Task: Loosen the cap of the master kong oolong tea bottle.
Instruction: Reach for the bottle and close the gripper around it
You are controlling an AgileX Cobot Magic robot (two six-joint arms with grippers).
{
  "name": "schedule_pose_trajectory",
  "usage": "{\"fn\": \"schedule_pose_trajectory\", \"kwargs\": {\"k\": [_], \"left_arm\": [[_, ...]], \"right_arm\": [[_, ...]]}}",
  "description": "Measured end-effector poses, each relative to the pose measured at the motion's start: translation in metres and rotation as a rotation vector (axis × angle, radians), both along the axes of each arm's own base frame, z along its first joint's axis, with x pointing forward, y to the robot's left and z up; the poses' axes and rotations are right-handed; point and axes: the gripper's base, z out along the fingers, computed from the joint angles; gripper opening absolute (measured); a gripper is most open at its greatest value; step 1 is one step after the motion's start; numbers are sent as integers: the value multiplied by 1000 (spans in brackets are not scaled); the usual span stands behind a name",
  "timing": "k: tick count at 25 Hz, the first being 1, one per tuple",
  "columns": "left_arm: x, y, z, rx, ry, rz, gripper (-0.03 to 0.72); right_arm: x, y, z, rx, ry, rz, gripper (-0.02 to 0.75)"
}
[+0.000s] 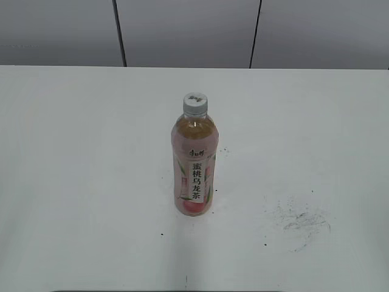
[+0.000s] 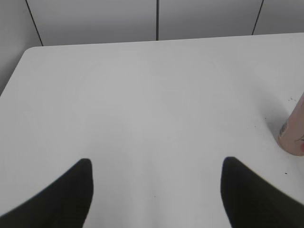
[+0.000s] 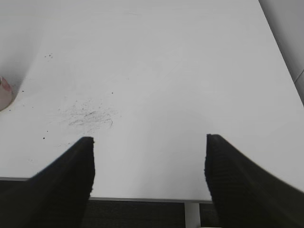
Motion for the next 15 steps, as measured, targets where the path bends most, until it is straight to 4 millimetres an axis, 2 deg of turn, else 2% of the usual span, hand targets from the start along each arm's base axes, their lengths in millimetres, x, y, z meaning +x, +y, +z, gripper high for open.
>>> {"fn": "schedule_pose_trajectory", "kwargs": {"k": [15], "left_arm": [[0, 0, 0, 0, 0, 0, 500]], "right_arm": [[0, 0, 0, 0, 0, 0, 544]]}}
